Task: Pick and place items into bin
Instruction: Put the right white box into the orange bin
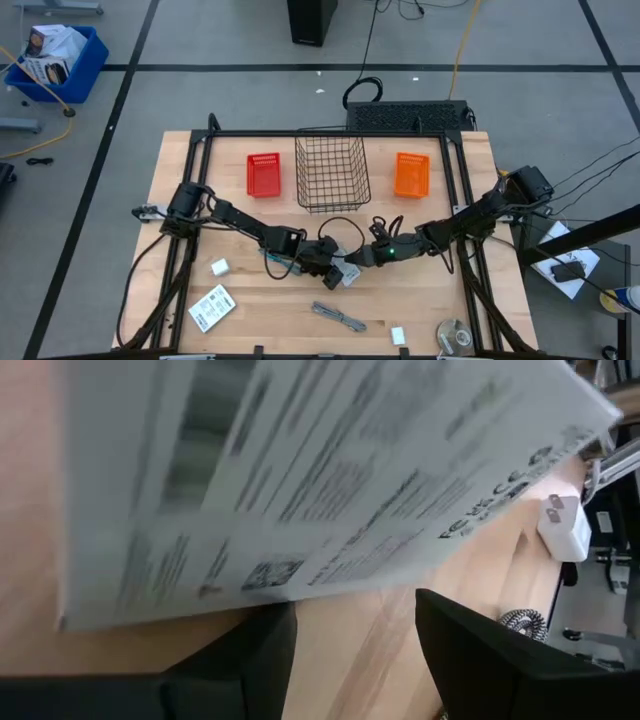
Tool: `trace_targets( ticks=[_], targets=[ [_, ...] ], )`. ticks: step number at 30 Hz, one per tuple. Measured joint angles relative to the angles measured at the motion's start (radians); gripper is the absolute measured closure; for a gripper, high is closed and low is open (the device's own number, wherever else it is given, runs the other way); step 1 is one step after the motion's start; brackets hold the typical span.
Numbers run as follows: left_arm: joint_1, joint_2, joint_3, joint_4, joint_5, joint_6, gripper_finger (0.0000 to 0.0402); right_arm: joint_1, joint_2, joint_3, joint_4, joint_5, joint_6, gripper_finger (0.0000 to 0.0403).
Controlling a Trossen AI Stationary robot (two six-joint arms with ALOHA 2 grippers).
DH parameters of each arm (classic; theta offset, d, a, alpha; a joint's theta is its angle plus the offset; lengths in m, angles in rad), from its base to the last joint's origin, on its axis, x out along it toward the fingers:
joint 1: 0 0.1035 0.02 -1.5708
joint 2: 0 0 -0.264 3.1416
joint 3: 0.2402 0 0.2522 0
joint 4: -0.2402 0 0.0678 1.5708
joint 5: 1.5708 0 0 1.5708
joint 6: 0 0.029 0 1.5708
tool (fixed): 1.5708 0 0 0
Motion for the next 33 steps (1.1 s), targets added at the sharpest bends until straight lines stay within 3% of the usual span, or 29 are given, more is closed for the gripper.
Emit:
trace_targets(
  ticks=[10,33],
  targets=[
    [0.005,0.005,-0.001,0.068,-0.096,0.011,0.0188,0.025,0.0,0.0,0.042,0.001,0.032,0.015],
    [0.006,0.001,0.0,0.061,-0.12,0.109,0.0188,0.036,0.001,-0.001,0.067,-0.017,0.078,0.0149]
  ],
)
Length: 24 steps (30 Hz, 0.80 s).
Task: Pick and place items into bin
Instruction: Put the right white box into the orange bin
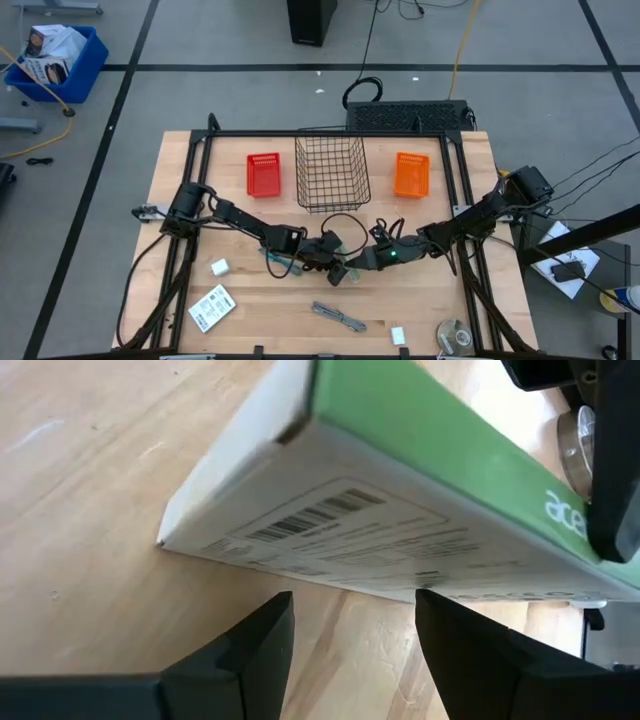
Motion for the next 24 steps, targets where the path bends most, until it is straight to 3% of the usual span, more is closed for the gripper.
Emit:
trace_targets(
  ticks=[4,12,20,24],
  targets=[
    [-0.001,-0.001,0.0,-0.002,0.03,-0.002,0.0188,0.0,0.0,0.0,0.0,0.0,0.0,0.0149],
    [0.003,-0.001,0.0,-0.023,0.194,-0.056,0.0188,0.0,-0.001,0.0,-0.001,0.0,0.0,0.0149],
    [-0.021,-0.003,0.0,-0.062,0.208,-0.076,0.0189,0.0,-0.001,0.0,-0.001,0.001,-0.001,0.0149],
    [-0.035,-0.033,0.0,-0.132,0.241,-0.038,0.0219,0.0,-0.001,0.0,-0.001,0.001,-0.001,0.0149]
  ],
)
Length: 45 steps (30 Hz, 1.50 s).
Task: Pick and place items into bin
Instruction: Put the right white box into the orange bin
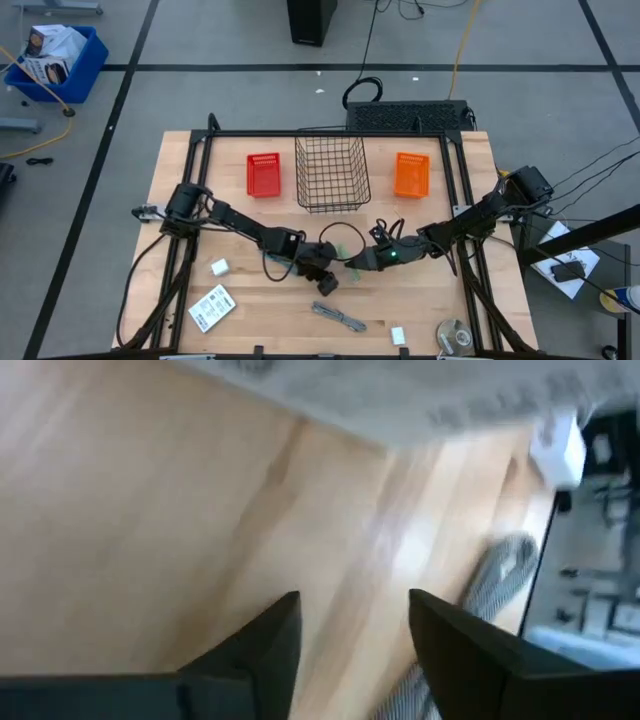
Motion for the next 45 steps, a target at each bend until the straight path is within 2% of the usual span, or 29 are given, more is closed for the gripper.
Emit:
trace_targets(
  ticks=[9,18,21,37,45],
  targets=[
    [-0.008,-0.181,0.0,-0.209,-0.077,0.121,0.0388,0.0,0.0,0.0,-0.001,0.0,-0.017,0.0149],
    [0.006,-0.372,0.0,-0.352,-0.291,0.174,0.0383,0.0,0.0,-0.001,0.013,0.002,-0.031,0.0149],
    [0.017,-0.41,0.0,-0.396,-0.335,0.175,0.0383,0.0,0.0,-0.001,0.025,0.004,-0.04,0.0149],
    [0.035,-0.434,0.0,-0.438,-0.359,0.208,0.0382,0.0,0.0,-0.001,0.028,0.006,-0.051,0.0149],
    [0.035,-0.434,0.0,-0.439,-0.365,0.209,0.0382,0.0,0.0,0.014,0.17,0.005,-0.102,0.0149]
  ],
)
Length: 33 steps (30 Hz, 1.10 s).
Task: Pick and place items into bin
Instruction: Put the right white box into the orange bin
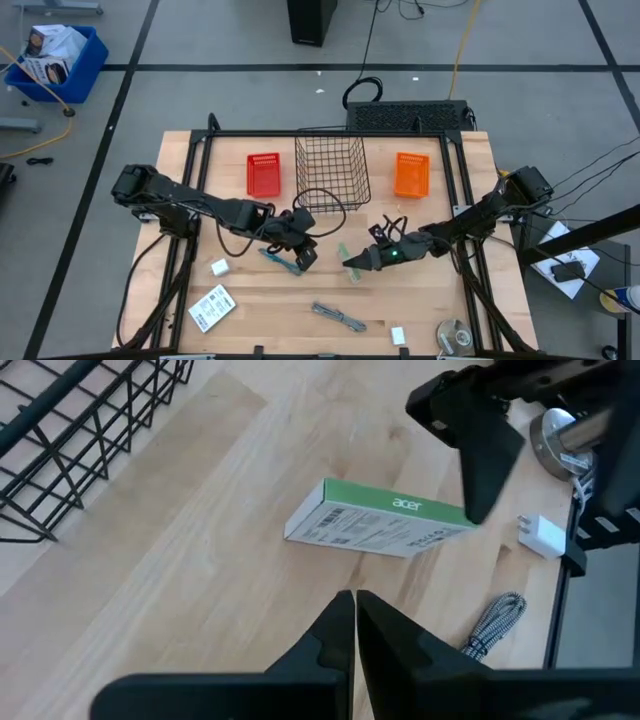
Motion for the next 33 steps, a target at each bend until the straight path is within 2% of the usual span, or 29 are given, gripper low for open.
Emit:
trace_targets(
  ticks=[4,10,12,16,23,26,33],
  targets=[
    [0.0,0.0,0.0,-0.001,-0.001,0.0,0.0382,-0.002,0.0,0.098,-0.121,-0.047,-0.045,0.0149],
    [0.0,0.0,0.0,-0.006,-0.001,-0.006,0.0382,-0.05,-0.011,0.314,-0.559,-0.231,-0.151,0.0149],
    [0.0,0.0,0.0,-0.01,-0.001,-0.016,0.0382,-0.07,-0.024,0.369,-0.653,-0.268,-0.183,0.0149],
    [0.0,0.0,0.0,-0.017,0.001,-0.019,0.0382,-0.098,-0.08,0.453,-0.823,-0.261,-0.212,0.0149],
    [0.002,-0.005,0.0,-0.001,0.0,-0.031,0.0382,-0.126,-0.112,0.551,-1.286,-0.234,-0.219,0.0163],
    [0.008,-0.023,0.0,0.006,-0.007,-0.032,0.0382,-0.127,-0.108,0.557,-1.335,-0.239,-0.188,0.0172],
    [0.027,-0.077,0.0,-0.016,-0.063,-0.013,0.0382,-0.127,-0.073,0.557,-1.315,-0.239,-0.181,0.0185]
  ],
)
